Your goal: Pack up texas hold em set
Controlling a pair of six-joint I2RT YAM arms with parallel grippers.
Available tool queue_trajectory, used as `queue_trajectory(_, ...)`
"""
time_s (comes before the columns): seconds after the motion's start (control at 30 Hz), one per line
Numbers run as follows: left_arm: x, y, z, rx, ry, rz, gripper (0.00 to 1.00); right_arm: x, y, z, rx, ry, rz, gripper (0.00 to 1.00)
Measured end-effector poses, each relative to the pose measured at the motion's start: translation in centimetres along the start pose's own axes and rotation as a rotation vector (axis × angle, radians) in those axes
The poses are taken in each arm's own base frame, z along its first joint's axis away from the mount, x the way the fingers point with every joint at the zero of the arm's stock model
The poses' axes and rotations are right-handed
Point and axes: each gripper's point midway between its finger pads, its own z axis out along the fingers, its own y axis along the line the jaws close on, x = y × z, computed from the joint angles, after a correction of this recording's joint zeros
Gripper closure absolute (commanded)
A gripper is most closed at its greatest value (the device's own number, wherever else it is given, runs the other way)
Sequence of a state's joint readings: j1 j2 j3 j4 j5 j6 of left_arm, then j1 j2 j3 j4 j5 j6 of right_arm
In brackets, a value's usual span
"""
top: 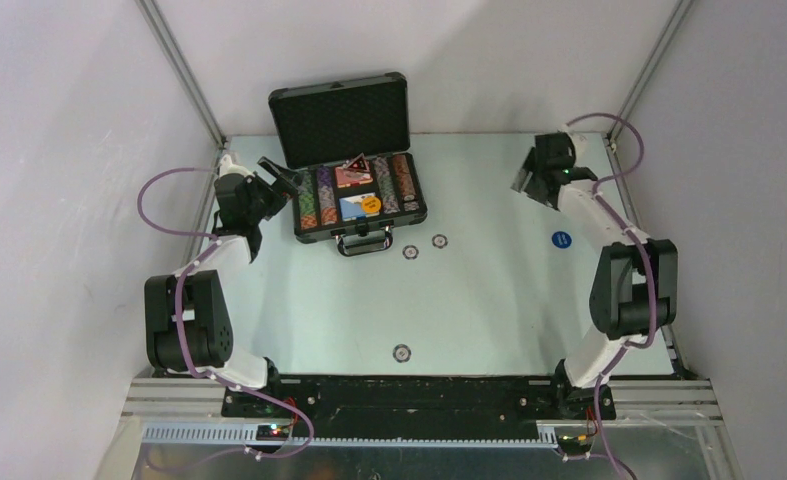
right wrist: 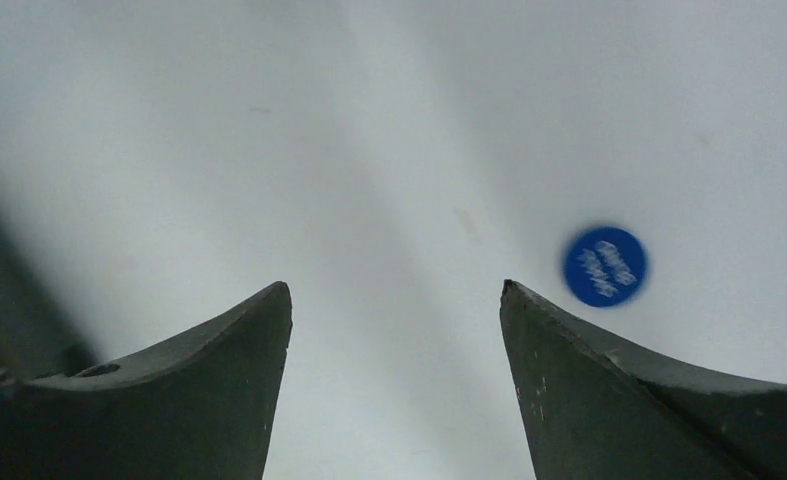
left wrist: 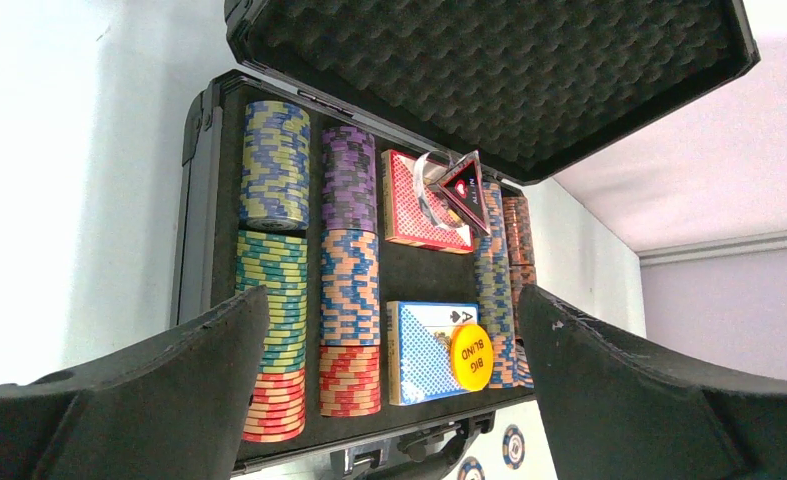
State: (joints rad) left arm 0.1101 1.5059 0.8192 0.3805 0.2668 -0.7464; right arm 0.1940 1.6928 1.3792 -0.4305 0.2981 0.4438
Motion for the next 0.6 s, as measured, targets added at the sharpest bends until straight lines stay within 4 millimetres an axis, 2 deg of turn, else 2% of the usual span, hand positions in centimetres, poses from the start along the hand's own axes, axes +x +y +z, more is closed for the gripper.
queue_trajectory(0.1,0.0,0.0,0.0,0.001,0.001,-0.006,0.02,2.4,-5.8,2.4,0.133,0.091,0.066,0.19)
queue_trajectory(0.17,0.1,0.0,0.0,0.001,0.002,-0.007,0.02,3.9,-7.9,3.3,0.182,0.144,0.09,0.2)
queue_trajectory(0.33,0.2,0.1,0.1,0.0,0.005,-0.014,0.02,5.8,-11.4,4.8,0.241,0.221,0.155,0.2)
queue_trajectory(0.47,0.2,0.1,0.2,0.0,0.004,-0.015,0.02,6.3,-13.4,5.7,0.276,0.246,0.206,0.2)
queue_trajectory(0.6,0.2,0.1,0.2,0.001,0.004,-0.014,0.02,7.7,-15.2,6.9,0.298,0.301,0.257,0.23)
